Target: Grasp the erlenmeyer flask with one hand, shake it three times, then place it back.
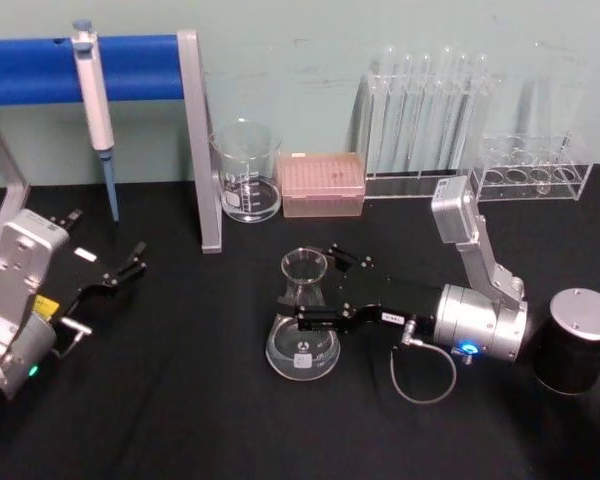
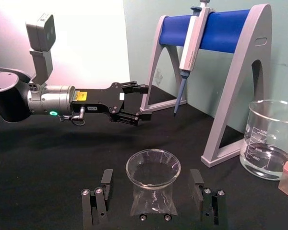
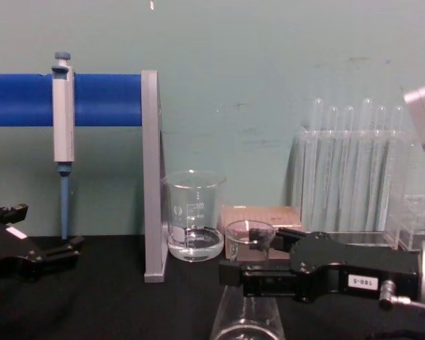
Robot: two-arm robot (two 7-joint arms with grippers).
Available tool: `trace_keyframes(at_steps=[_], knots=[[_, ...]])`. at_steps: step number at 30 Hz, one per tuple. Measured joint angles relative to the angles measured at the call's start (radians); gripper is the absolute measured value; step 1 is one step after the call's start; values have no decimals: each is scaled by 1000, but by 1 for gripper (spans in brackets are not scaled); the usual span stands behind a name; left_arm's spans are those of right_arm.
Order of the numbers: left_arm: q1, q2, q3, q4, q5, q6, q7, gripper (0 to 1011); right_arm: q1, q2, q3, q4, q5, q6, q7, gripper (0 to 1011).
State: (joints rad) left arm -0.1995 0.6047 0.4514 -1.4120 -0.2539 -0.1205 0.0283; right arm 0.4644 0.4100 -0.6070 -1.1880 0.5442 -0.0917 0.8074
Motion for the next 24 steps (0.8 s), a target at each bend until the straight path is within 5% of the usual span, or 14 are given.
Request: trace_keyframes(at_steps=[24], knots=[[0, 0, 0, 0, 0, 0, 0, 1001, -5, 4, 1, -7, -3, 7, -20, 1000]])
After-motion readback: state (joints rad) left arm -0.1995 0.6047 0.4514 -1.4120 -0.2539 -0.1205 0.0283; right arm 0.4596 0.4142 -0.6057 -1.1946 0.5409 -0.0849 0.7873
